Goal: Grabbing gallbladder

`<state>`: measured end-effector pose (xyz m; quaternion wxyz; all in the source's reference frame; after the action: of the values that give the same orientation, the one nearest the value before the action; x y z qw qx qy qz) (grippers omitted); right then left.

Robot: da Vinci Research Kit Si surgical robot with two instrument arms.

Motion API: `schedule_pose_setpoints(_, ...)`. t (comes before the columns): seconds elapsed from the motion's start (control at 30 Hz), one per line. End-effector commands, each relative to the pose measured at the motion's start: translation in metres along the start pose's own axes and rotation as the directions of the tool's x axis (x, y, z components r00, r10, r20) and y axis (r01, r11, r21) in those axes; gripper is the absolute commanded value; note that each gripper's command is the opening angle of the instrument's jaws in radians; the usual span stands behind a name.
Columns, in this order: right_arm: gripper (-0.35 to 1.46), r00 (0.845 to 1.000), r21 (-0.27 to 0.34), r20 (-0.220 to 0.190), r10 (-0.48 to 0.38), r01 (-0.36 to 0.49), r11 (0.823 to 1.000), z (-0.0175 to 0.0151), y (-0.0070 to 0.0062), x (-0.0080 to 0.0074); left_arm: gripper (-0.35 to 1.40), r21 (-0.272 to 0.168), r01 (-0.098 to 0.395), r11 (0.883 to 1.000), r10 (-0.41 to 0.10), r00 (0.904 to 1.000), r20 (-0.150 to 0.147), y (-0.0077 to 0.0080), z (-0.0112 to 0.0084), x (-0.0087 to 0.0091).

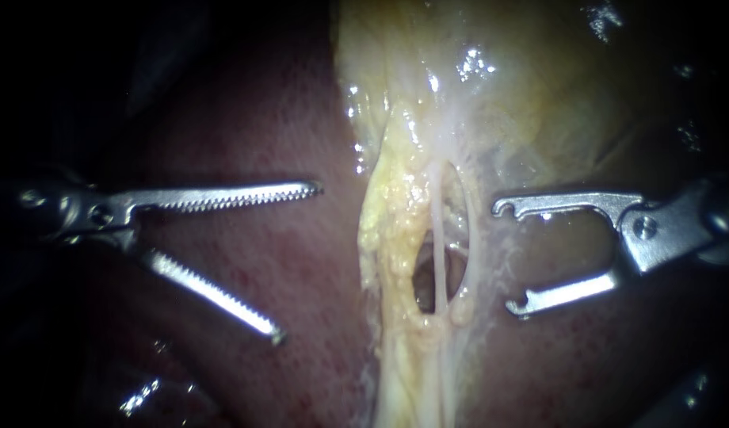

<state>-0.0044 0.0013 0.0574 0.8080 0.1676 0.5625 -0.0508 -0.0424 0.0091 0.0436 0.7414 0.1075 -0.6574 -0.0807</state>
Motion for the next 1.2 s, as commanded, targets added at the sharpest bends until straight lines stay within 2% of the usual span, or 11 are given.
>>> schedule_pose_setpoints(0.03, 0.6, 1.0, 0.0, 0.0, 0.0, 0.0, 1.0, 0.0, 0.0, 0.0, 0.91, 0.0, 0.0, 1.0, 0.0, 1.0, 0.0, 0.0, 0.0, 0.0)
schedule_pose_setpoints(0.23, 0.6, 1.0, 0.001, 0.0, 0.0, 0.0, 1.0, -0.0002, -0.0001, 0.0, 0.89, -0.012, 0.008, 1.0, -0.008, 1.0, 0.0, 0.0007, -0.0004, -0.0011)
schedule_pose_setpoints(0.37, 0.6, 1.0, 0.0, 0.0, 0.0, 0.0, 1.0, -0.0001, 0.0, 0.0, 0.81, -0.081, 0.121, 0.989, -0.122, 0.9924, -0.013, 0.0011, -0.0004, -0.0023)
schedule_pose_setpoints(0.4, 0.6, 1.0, 0.0, 0.0, 0.0, 0.0, 1.0, -0.0001, 0.0, 0.0, 0.79, -0.099, 0.152, 0.983, -0.155, 0.9877, -0.023, 0.0012, -0.0003, -0.0026)
schedule_pose_setpoints(0.47, 0.6, 1.0, 0.0, 0.0, 0.0, 0.0, 1.0, -0.0001, 0.0, 0.0, 0.74, -0.132, 0.182, 0.974, -0.189, 0.9811, -0.043, 0.0013, 0.0, -0.0029)
schedule_pose_setpoints(0.57, 0.6, 1.0, 0.0, 0.0, -0.006, 0.006, 1.0, -0.0001, 0.0, 0.0, 0.67, -0.178, 0.245, 0.953, -0.262, 0.9621, -0.078, 0.0015, 0.0006, -0.0029)
schedule_pose_setpoints(0.67, 0.6, 1.0, 0.0, 0.0, -0.006, 0.006, 1.0, -0.0001, 0.0, 0.0, 0.54, -0.216, 0.278, 0.936, -0.302, 0.9496, -0.085, 0.0016, 0.0012, -0.0027)
schedule_pose_setpoints(0.73, 0.6, 1.0, 0.0, 0.0, -0.006, 0.006, 1.0, -0.0001, 0.0, 0.0, 0.46, -0.235, 0.312, 0.921, -0.339, 0.9372, -0.084, 0.0017, 0.0016, -0.0026)
schedule_pose_setpoints(0.83, 0.6, 1.0, 0.0, 0.0, -0.006, 0.006, 1.0, -0.0001, 0.0001, -0.0001, 0.39, -0.25, 0.334, 0.909, -0.366, 0.9263, -0.091, 0.0019, 0.0023, -0.0024)
schedule_pose_setpoints(1.0, 0.6, 1.0, 0.0, 0.0, 0.0, 0.0, 1.0, -0.0001, 0.0, -0.0001, 0.31, -0.265, 0.356, 0.896, -0.391, 0.9154, -0.095, 0.0025, 0.0035, -0.0021)
schedule_pose_setpoints(1.2, 0.6, 1.0, 0.0, 0.0, 0.0, 0.0, 1.0, -0.0001, 0.0, -0.0001, 0.29, -0.281, 0.356, 0.891, -0.395, 0.9132, -0.099, 0.0037, 0.0048, -0.0017)
